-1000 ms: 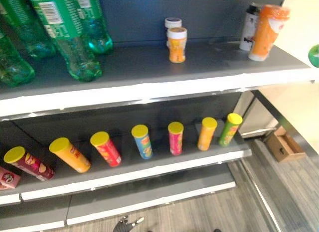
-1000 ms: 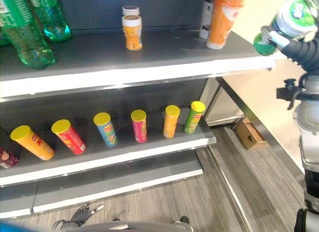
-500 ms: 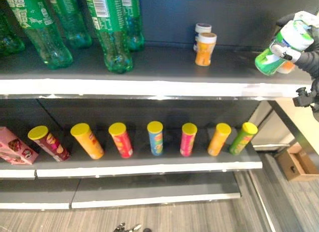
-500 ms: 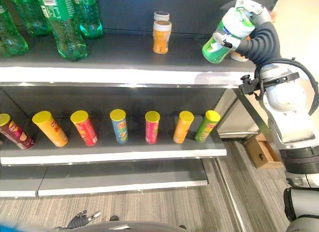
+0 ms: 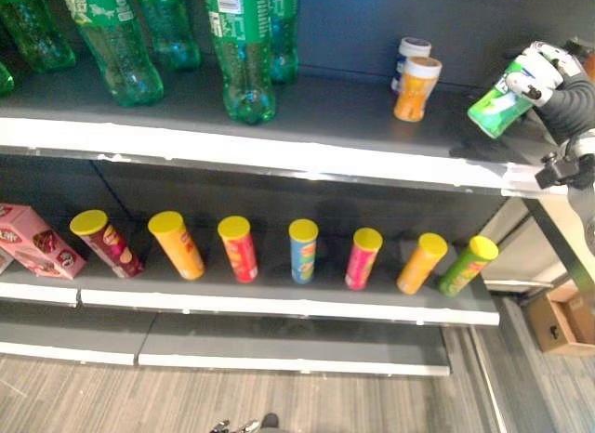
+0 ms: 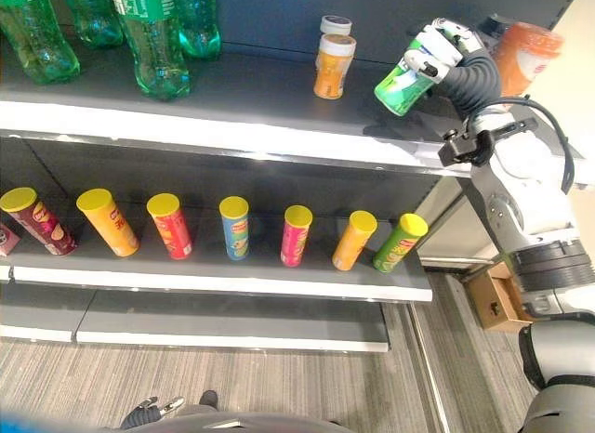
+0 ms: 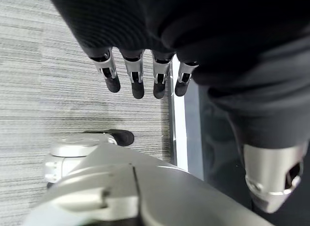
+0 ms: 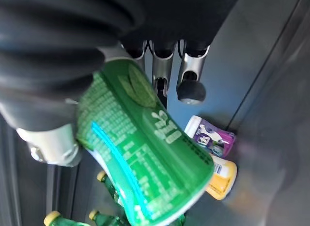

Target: Put the goods on the table back onto the shelves and tidy them up.

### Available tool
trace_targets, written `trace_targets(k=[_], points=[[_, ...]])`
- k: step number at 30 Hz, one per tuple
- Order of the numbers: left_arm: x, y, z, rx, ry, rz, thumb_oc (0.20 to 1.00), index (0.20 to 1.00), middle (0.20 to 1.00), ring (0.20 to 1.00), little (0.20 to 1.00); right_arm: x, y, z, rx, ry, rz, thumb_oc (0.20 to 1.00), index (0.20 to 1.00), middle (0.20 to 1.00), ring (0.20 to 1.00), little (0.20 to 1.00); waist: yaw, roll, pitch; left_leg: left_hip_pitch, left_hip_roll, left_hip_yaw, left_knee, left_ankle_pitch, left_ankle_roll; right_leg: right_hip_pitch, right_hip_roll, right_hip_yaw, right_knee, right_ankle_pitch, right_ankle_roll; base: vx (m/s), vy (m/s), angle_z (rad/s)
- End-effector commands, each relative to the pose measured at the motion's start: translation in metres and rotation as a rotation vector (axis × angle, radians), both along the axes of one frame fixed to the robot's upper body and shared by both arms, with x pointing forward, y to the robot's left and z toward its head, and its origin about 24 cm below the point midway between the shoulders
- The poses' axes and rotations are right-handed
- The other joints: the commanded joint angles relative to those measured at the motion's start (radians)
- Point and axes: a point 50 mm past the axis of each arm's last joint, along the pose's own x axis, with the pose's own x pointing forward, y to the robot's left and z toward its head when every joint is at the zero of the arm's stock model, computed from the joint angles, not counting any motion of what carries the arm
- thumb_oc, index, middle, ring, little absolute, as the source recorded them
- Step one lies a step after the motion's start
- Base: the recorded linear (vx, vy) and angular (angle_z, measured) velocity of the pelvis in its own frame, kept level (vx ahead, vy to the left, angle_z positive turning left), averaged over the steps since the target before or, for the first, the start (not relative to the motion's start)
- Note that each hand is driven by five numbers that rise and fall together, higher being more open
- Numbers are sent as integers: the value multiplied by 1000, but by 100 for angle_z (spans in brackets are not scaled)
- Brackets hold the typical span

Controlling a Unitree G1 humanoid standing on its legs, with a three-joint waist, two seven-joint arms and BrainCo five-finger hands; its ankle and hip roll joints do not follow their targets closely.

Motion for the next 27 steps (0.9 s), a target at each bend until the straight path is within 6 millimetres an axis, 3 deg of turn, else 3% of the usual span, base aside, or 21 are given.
trace_targets(k=[1, 9, 27], points=[[11, 12, 4, 29, -20, -46, 1000, 1000, 1000, 1000, 1000, 5, 0, 32, -16, -30, 37, 200, 200, 200, 200, 200, 42, -18, -24, 15, 21, 60, 14, -81, -16, -55, 1, -10, 78, -55, -44, -3, 1, 10], [9, 15, 5, 26, -14, -54, 1000, 1000, 1000, 1000, 1000, 9, -11, 33, -129, 53, -9, 200, 200, 200, 200, 200, 46, -32, -16, 5, 20, 49, 13, -77, -20, -56, -3, -26, 81, -55, -43, -4, 2, 11], [11, 16, 6, 10, -25, -80, 1000, 1000, 1000, 1000, 1000, 13, -6, 33, -297, 153, 26, 200, 200, 200, 200, 200, 42, -45, -13, 8, 23, 55, 13, -78, -24, -58, -1, -22, 81, -55, -42, 0, 0, 0]])
